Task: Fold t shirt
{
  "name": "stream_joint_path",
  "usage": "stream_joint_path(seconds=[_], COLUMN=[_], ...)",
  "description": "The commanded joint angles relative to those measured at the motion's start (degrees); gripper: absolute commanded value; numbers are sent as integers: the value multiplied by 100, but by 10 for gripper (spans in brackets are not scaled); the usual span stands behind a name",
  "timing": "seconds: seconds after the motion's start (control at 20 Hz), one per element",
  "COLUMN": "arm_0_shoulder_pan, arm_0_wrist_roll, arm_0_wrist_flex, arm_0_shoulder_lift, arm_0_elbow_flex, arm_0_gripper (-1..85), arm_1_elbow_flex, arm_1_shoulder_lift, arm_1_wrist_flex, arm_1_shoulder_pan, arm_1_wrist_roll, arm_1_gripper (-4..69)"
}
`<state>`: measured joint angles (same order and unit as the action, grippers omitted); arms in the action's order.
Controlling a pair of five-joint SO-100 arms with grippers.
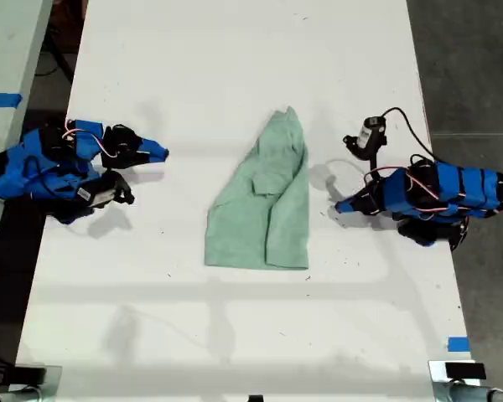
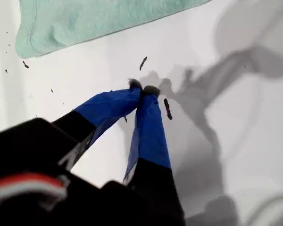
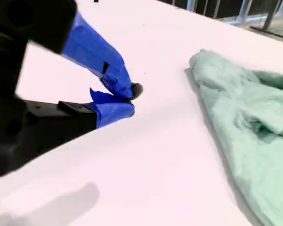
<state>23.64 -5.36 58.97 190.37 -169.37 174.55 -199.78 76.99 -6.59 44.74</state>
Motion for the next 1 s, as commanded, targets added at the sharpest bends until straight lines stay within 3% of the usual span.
stream_joint_path(seconds=[0.0, 0.1, 0.2, 0.6, 0.95], arm_0_shoulder_pan=[-870, -1406, -1714, -1749, -2382], arm_0_wrist_roll=[-211, 35, 492, 457, -352], arm_0_wrist_flex=[26, 729, 1257, 861, 624], arm_0_shoulder_lift=[-4061, -6855, -8587, -10090, -10441], arm_0_elbow_flex=[2865, 5361, 7040, 7207, 7312], arm_0_gripper=[90, 183, 211, 195, 203], arm_1_elbow_flex=[308, 308, 308, 308, 308], arm_1_shoulder_lift=[-88, -88, -88, -88, -88], arm_1_wrist_flex=[26, 26, 26, 26, 26], arm_1_shoulder_pan=[44, 44, 44, 44, 44], arm_1_wrist_roll=[79, 79, 79, 79, 79], arm_1_gripper=[11, 11, 11, 11, 11])
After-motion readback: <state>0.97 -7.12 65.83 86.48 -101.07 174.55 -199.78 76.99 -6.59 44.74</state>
